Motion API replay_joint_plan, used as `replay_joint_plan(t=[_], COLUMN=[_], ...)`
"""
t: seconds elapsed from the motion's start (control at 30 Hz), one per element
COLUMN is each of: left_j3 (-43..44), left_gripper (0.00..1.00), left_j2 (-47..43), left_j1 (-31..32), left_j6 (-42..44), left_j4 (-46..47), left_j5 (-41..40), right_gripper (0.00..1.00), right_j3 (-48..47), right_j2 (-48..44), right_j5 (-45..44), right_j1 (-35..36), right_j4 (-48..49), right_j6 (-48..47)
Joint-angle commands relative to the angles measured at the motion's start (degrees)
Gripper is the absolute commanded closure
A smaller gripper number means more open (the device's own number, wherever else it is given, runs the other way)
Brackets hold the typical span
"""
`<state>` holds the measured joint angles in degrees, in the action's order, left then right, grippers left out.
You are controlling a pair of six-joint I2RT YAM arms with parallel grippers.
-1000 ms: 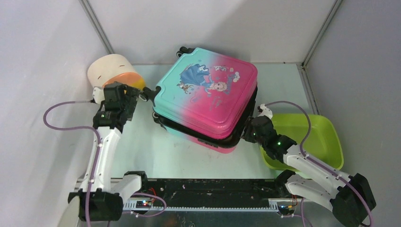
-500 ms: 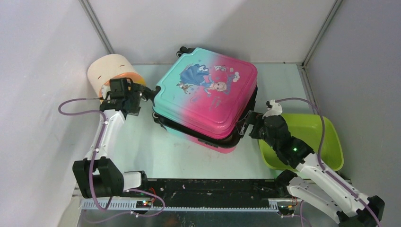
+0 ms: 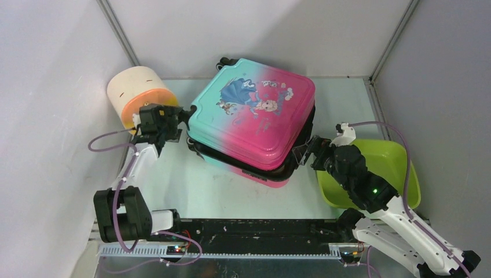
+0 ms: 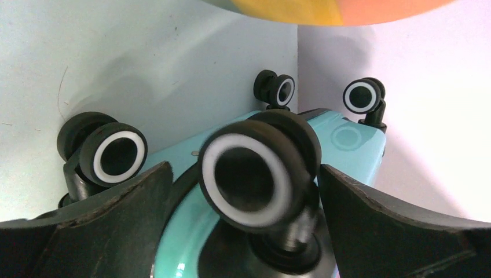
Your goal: Open, take out, and arrange the luggage
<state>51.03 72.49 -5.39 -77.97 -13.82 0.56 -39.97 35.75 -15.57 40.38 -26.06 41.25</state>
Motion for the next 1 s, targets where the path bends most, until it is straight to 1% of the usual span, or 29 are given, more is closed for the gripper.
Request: replay_joint_plan(t=[0.0, 0.1, 0.13, 0.2, 0.27, 0.33, 0.37, 0.4, 0.43, 0.47, 0.5, 0.53, 0.57, 0.6, 0.63, 0.67, 0.7, 0.73, 0.77, 0.8, 0.83, 0.87, 0.93, 0.97], left_j3=[-5.68, -8.6, -10.1, -11.28, -11.31, -10.6, -10.24, -9.5, -9.08, -8.26, -7.8, -6.8, -6.24, -4.98, -4.27, -2.84, -2.06, -0.68, -0.01, 1.3, 1.99, 3.67, 6.83, 8.01], left_gripper=[0.0, 0.01, 0.02, 0.06, 0.12, 0.22, 0.33, 0.39, 0.51, 0.56, 0.66, 0.7, 0.79, 0.83, 0.91, 0.97, 0.99, 1.0, 1.0, 1.0, 1.0, 1.0, 1.0, 1.0], left_j2=[-1.99, -0.5, -0.11, 0.7, 0.98, 0.77, 0.43, 0.18, -0.29, -0.66, -1.49, -2.31, -2.82, -3.79, -4.21, -5.01, -5.35, -5.85, -6.08, -6.25, -6.28, -6.19, -5.69, -5.51], left_j1=[-1.12, -1.63, -1.68, -1.8, -1.81, -1.81, -1.82, -1.82, -1.82, -1.82, -1.82, -1.82, -1.75, -1.67, -1.57, -1.34, -1.18, -0.74, -0.58, -0.01, 0.23, 0.93, 1.91, 2.24], left_j6=[-2.91, -6.29, -8.64, -10.91, -11.51, -11.84, -11.96, -12.04, -12.25, -12.31, -12.4, -12.43, -12.46, -12.42, -12.41, -12.44, -12.7, -12.98, -14.02, -14.61, -15.92, -16.61, -18.58, -20.03], left_j4=[14.42, 21.5, 25.68, 31.02, 33.56, 34.46, 34.17, 33.66, 32.32, 31.73, 30.28, 29.52, 28.08, 27.28, 25.3, 24.26, 22.19, 21.17, 19.48, 18.9, 17.36, 16.38, 11.76, 7.88], left_j5=[4.1, 6.98, 8.25, 9.05, 9.44, 9.99, 10.16, 10.67, 11.1, 11.21, 11.35, 11.37, 11.32, 11.27, 11.04, 10.78, 10.14, 9.8, 9.13, 8.81, 8.16, 7.76, 6.94, 6.68], right_gripper=[0.02, 0.02, 0.02, 0.03, 0.04, 0.04, 0.05, 0.05, 0.06, 0.07, 0.08, 0.1, 0.09, 0.07, 0.03, 0.02, 0.01, 0.01, 0.0, 0.01, 0.01, 0.0, 0.01, 0.0], right_j3=[-3.97, -4.06, -4.07, -4.07, -4.05, -4.07, -4.07, -4.07, -4.07, -4.07, -4.07, -4.07, -4.07, -4.53, -5.44, -6.03, -7.02, -7.39, -7.67, -7.71, -7.75, -7.75, -7.12, -6.15], right_j2=[0.38, 1.2, 1.5, 1.65, 1.75, 1.54, 1.31, 0.76, 0.48, -0.06, -0.32, -0.85, -1.27, -1.41, -1.48, -1.43, -1.06, -0.78, -0.24, 0.02, 0.55, 0.86, 1.34, 1.12], right_j5=[-2.18, -1.05, -1.09, -2.01, -2.62, -3.95, -4.74, -5.85, -6.13, -6.35, -6.29, -6.0, -5.67, -5.23, -5.24, -5.96, -6.35, -7.31, -7.87, -8.68, -8.86, -8.82, -8.13, -6.74], right_j1=[1.47, 1.71, 1.94, 2.65, 3.46, 4.47, 4.85, 5.8, 6.26, 7.21, 7.71, 8.82, 9.4, 10.69, 11.3, 12.46, 12.94, 13.8, 14.17, 14.76, 15.24, 15.51, 16.63, 17.9], right_j4=[0.31, 1.05, 1.12, 1.33, 1.99, 2.8, 3.02, 3.34, 4.69, 5.71, 7.88, 10.22, 11.38, 12.88, 13.45, 14.45, 14.9, 16.04, 16.79, 18.43, 19.13, 20.4, 22.29, 22.64], right_j6=[-1.41, -1.81, -1.97, -2.61, -4.27, -6.19, -6.96, -7.58, -9.83, -11.26, -15.08, -17.44, -23.96, -27.6, -34.35, -37.63, -44.41, -47.8, -54.38, -57.4, -63.29, -65.67, -75.25, -77.98])
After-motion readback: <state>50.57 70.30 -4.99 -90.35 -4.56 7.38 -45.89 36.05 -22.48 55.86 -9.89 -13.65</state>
